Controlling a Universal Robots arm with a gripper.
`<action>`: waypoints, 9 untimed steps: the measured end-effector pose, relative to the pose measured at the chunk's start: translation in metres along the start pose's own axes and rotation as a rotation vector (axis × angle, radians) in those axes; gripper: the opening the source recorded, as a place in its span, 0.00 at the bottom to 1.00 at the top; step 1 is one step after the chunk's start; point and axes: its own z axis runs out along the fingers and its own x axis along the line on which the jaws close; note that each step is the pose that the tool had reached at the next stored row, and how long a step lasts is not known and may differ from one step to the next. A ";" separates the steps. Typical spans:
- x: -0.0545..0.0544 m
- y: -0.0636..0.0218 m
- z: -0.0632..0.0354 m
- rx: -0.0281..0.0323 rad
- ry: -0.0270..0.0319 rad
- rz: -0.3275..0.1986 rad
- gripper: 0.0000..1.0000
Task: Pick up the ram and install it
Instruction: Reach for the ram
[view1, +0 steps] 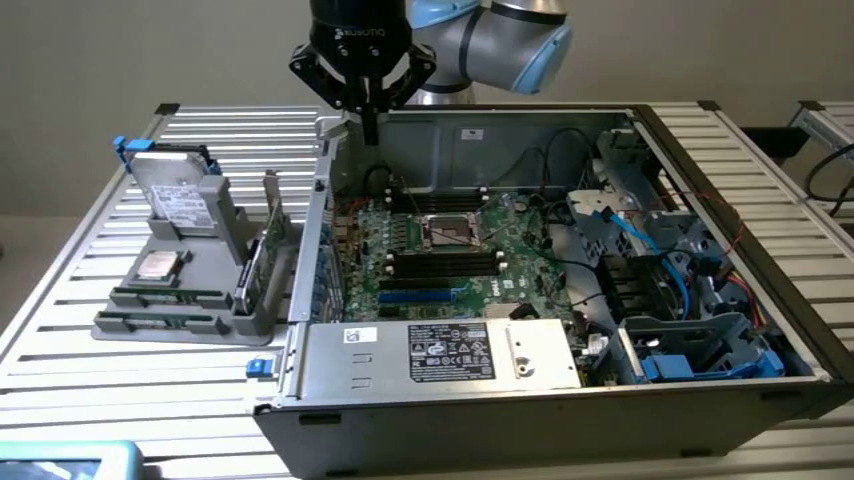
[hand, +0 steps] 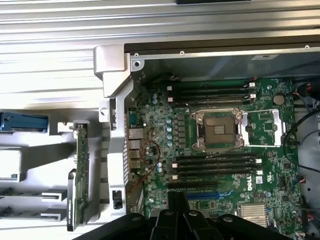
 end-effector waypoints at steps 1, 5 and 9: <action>0.000 -0.0015 0.0000 -0.0001 -0.0001 0.000 0.11; 0.004 -0.0042 -0.0001 -0.0001 -0.0003 0.001 0.11; 0.014 -0.0051 -0.0004 -0.0001 -0.0003 0.002 0.11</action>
